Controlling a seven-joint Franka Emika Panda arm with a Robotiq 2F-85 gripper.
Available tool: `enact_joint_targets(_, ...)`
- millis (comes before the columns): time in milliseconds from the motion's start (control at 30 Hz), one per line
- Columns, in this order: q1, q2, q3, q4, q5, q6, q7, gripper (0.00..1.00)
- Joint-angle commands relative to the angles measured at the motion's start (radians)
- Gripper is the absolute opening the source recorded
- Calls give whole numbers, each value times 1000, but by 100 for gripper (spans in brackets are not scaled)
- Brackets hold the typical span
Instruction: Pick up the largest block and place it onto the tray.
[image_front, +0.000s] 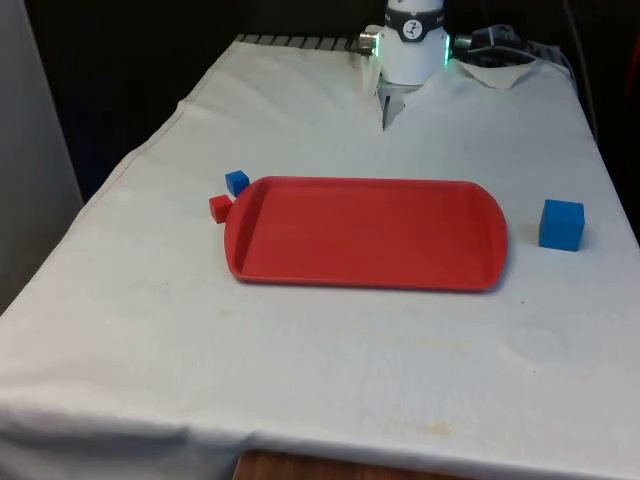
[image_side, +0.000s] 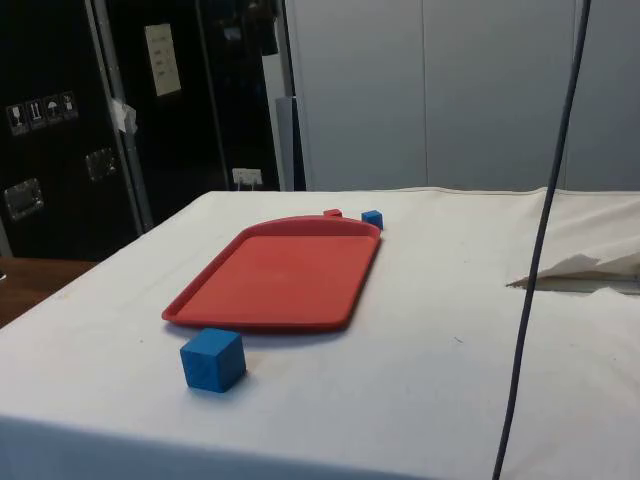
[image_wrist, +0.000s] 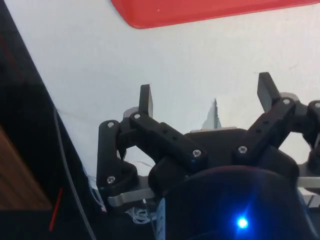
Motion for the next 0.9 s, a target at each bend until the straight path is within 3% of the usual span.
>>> enact_joint_targets(0, 6, 5, 5, 2, -9, 2, 16, 100)
enact_joint_targets(133, 0, 5, 24, -1, -12, 9, 26, 100)
enact_joint_targets(233, 6, 4, 37, -11, -36, 43, 53, 100)
enact_joint_targets(400, 6, 5, 69, -26, -59, 92, 90, 100)
enact_joint_targets(433, 0, 8, 68, -20, -45, 71, 75, 100)
enact_joint_targets(467, 6, 6, 75, -28, -63, 100, 97, 100)
enact_joint_targets(700, 6, 13, 119, -55, -84, 165, 147, 100)
enact_joint_targets(733, 0, 11, 119, -50, -74, 146, 133, 100)
enact_joint_targets(767, 6, 15, 125, -60, -85, 172, 152, 100)
enact_joint_targets(867, 5, 30, 149, -70, -85, 196, 174, 100)
